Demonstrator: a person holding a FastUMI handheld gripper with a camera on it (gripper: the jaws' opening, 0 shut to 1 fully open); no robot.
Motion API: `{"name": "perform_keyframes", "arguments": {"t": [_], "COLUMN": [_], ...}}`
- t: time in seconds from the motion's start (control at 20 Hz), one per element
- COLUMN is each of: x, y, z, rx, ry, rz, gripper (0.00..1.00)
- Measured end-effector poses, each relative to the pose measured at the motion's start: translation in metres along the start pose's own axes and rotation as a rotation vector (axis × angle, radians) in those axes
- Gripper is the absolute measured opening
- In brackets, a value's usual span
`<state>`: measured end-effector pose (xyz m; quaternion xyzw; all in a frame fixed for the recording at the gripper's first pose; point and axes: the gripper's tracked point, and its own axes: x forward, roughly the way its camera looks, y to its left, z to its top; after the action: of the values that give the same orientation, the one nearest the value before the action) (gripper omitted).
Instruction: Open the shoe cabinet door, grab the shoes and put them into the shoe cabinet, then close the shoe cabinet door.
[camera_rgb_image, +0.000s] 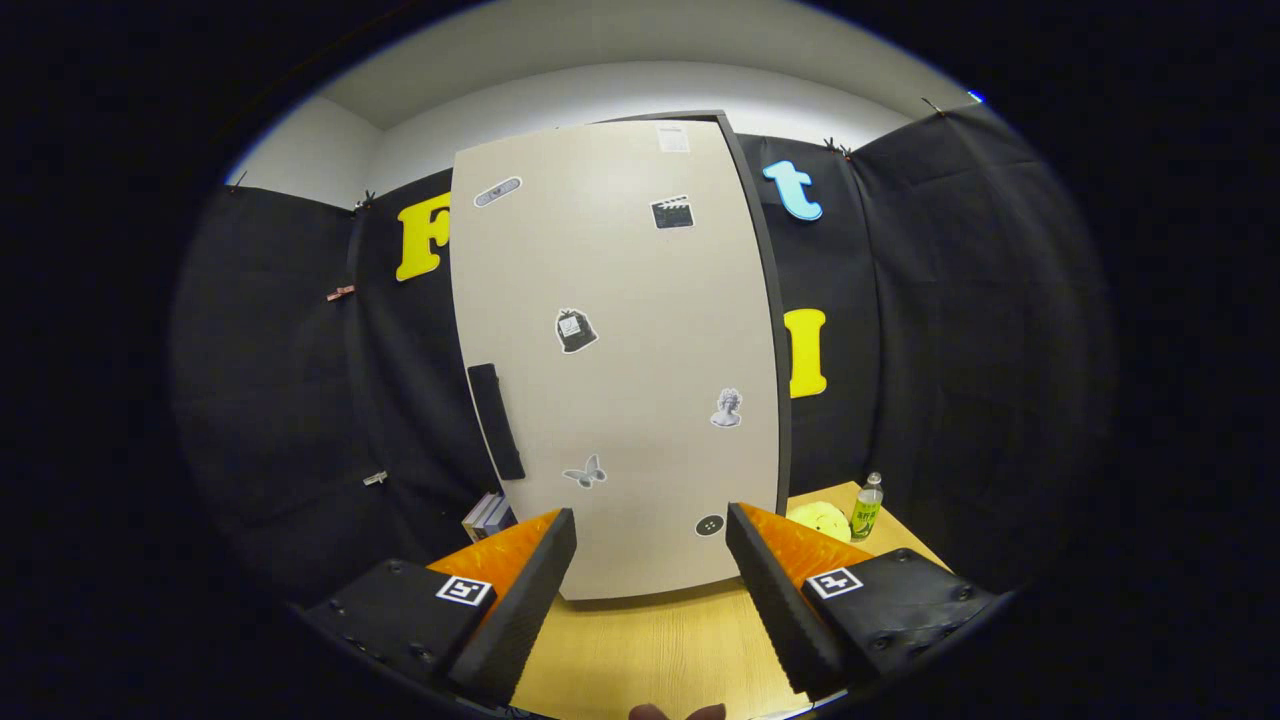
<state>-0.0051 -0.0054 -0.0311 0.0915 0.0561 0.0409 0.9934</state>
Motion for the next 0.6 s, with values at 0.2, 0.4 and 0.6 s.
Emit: {"name": "perform_keyframes", "arguments": {"t": [0.2,0.4,0.6], "x": [-0.0006,-0.001,-0.0015], "y": [-0.0003,-0.0027,-0.0053], "z": [0.0017,0.0035,0.0019], "rx": [-0.009,-0.006,-0.006], "ry": [-0.013,-0.016,-0.014], "rz": [-0.006,-0.008,-0.012], "gripper": [0.98,0.98,0.98]}}
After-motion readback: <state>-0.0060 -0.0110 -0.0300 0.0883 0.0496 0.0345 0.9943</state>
